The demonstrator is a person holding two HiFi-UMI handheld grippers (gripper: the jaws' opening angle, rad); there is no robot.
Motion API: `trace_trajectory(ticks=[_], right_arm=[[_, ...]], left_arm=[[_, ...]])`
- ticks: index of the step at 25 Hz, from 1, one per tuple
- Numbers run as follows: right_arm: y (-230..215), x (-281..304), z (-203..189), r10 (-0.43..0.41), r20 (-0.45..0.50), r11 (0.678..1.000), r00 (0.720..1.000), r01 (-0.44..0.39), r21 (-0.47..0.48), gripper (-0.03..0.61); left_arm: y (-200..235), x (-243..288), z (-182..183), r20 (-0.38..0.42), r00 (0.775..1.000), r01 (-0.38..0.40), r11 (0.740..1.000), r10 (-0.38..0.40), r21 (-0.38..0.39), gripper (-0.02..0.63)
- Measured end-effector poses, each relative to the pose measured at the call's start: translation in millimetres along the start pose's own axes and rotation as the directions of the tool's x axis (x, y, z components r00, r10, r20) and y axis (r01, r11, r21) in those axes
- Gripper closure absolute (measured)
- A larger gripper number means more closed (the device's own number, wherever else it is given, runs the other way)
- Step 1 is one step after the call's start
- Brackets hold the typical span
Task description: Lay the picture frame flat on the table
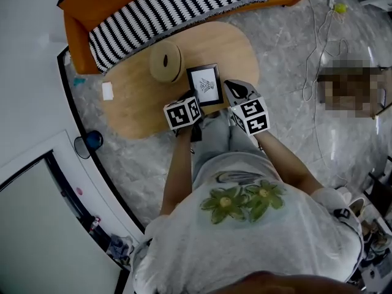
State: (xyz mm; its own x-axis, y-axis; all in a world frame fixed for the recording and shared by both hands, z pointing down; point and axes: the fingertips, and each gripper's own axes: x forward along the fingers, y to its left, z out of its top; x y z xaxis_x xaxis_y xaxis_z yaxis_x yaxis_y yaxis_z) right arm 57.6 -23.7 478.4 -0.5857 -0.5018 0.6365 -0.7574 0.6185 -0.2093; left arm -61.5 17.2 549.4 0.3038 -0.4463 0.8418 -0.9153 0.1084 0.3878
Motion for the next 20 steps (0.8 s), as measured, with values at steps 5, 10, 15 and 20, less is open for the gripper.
trace_trajectory(ticks=[5, 10, 15, 20], right_arm=[[1, 8, -6, 0.007, -0.012, 1.000, 1.000, -0.007, -0.002, 0.572], [-2, 11, -9, 0.011, -0.025, 1.000, 1.000, -0.011, -0.002, 0.572], [-7, 15, -13, 0.020, -0.047, 1.000, 0.999, -0.020, -0.002, 0.572], [-11, 25, -14, 0.027, -0.063, 1.000, 0.998, -0.027, -0.004, 0.572]], left_arm=[[4, 10, -5, -0.009, 1.000, 0.004, 1.000, -0.005, -0.009, 0.534], [4, 18, -8, -0.023, 1.000, 0.004, 1.000, -0.004, -0.021, 0.534], [5, 26, -8, -0.035, 0.999, -0.001, 0.999, -0.001, -0.042, 0.534], [10, 34, -7, -0.045, 0.999, -0.004, 0.999, 0.002, -0.052, 0.534]])
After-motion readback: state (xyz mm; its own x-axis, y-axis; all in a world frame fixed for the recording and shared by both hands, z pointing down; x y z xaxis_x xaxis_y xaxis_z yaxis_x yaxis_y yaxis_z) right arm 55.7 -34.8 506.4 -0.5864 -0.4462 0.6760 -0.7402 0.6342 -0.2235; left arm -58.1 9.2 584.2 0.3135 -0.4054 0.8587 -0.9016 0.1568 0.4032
